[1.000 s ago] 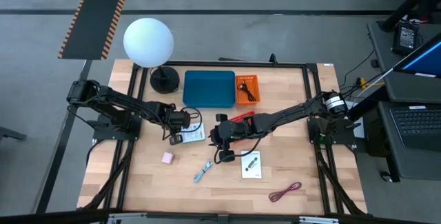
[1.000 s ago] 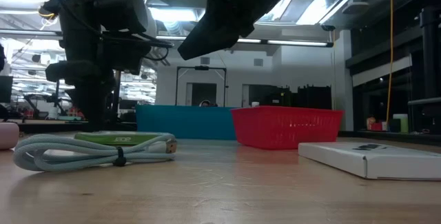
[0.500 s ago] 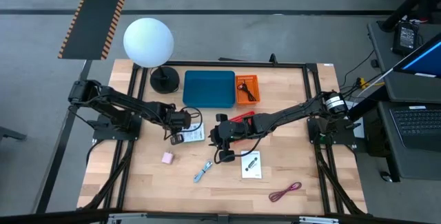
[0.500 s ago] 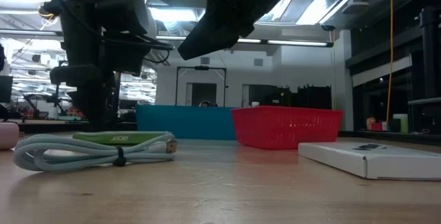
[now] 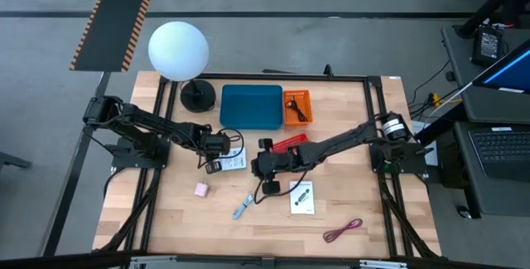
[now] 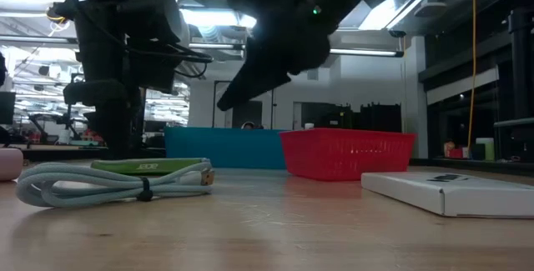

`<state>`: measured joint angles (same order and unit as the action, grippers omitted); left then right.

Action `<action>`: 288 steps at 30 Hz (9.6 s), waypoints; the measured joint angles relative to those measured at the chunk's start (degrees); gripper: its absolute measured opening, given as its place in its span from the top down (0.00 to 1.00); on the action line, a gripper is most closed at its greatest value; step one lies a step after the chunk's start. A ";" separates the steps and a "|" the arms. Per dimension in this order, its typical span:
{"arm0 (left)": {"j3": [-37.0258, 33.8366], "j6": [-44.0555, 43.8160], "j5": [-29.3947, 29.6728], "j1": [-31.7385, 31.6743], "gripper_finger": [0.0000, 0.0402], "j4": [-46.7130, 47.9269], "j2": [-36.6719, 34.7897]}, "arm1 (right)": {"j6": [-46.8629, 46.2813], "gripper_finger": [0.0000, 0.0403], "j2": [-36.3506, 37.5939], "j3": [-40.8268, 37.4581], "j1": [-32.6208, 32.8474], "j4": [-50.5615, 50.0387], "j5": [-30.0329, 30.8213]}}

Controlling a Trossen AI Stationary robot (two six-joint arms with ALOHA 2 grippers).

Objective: Pick and place items into bin
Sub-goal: Put the left card reader box into the blue bin, then put the pink charger adapter into the red bin

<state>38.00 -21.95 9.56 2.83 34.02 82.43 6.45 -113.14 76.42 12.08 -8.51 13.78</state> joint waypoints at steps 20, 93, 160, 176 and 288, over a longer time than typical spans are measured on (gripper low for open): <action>-0.16 0.04 -0.17 -0.24 0.99 -2.19 0.11 | 8.47 0.68 -8.13 0.04 1.01 4.87 6.10; -0.15 0.57 -6.95 -2.97 0.99 -3.75 0.11 | 25.18 0.68 -16.44 8.66 4.18 -0.31 21.66; 2.95 14.55 -4.16 -0.49 1.00 -2.18 -16.70 | 32.86 0.99 -13.01 9.86 2.75 2.00 31.91; -0.84 21.86 8.94 11.69 1.00 -13.38 -30.18 | 14.52 1.00 0.08 9.90 1.08 -10.67 31.27; -1.70 -1.06 18.43 18.92 0.99 -10.01 -26.85 | 3.83 1.00 29.01 -28.85 -6.63 18.60 4.92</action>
<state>36.30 -23.01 27.99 21.75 24.02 55.58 10.28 -84.13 47.57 5.45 10.09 18.70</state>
